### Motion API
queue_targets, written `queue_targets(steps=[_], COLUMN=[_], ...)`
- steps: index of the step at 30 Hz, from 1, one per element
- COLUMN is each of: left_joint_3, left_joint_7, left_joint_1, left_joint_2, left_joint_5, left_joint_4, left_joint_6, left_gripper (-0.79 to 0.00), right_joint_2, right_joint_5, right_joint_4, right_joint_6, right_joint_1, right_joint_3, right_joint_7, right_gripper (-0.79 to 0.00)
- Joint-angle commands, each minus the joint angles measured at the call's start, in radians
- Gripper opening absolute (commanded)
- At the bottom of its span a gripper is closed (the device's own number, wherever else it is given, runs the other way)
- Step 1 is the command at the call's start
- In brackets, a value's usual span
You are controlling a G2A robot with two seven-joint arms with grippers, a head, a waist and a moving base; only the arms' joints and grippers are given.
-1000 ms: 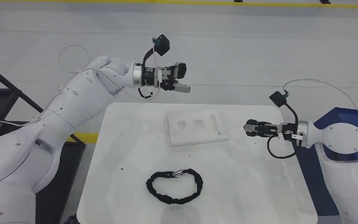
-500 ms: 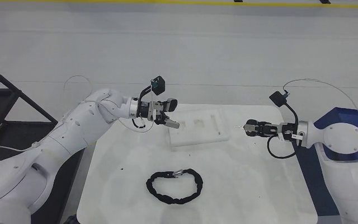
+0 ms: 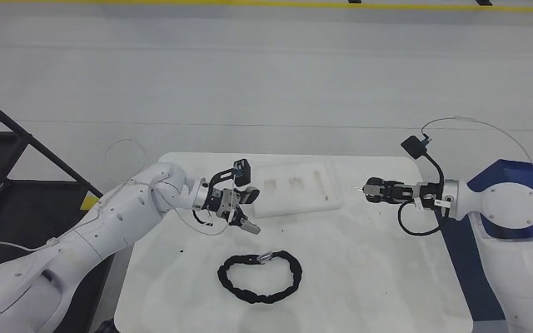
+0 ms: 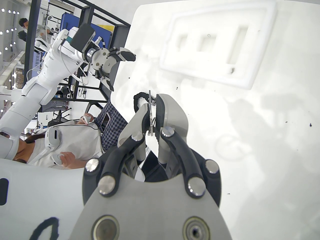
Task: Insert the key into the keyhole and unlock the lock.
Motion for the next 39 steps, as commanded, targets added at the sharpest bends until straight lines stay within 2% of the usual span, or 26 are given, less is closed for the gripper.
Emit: queue_targets(steps=[1, 6, 22, 24, 28, 36, 39], left_joint_3=[0.006, 0.017, 0.014, -0.006, -0.048, -0.109, -0.120], left_joint_7=[-0.041, -0.115, -0.108, -0.044, 0.100, 0.554, 0.718], left_joint_1=[0.002, -0.001, 0.002, 0.021, 0.079, 0.251, 0.301], left_joint_2=[-0.002, -0.012, -0.013, -0.011, -0.002, 0.018, 0.020], left_joint_5=[0.003, -0.007, 0.002, 0.037, 0.224, 0.719, 0.880], left_joint_4=[0.001, 0.003, 0.001, -0.017, -0.032, -0.080, -0.078], left_joint_6=[0.003, -0.002, 0.011, 0.007, -0.033, -0.024, 0.024], left_gripper=[0.000, 0.000, 0.000, 0.000, 0.000, 0.000, 0.000], right_joint_2=[0.000, 0.000, 0.000, 0.000, 0.000, 0.000, 0.000], right_joint_5=[0.000, 0.000, 0.000, 0.000, 0.000, 0.000, 0.000], right_joint_4=[0.000, 0.000, 0.000, 0.000, 0.000, 0.000, 0.000], right_joint_6=[0.000, 0.000, 0.000, 0.000, 0.000, 0.000, 0.000], right_joint_1=[0.000, 0.000, 0.000, 0.000, 0.000, 0.000, 0.000], right_joint_3=[0.000, 0.000, 0.000, 0.000, 0.000, 0.000, 0.000], right_joint_7=[0.000, 0.000, 0.000, 0.000, 0.000, 0.000, 0.000], right_gripper=[-0.785, -0.785, -0.785, -0.785, -0.785, -0.785, -0.785])
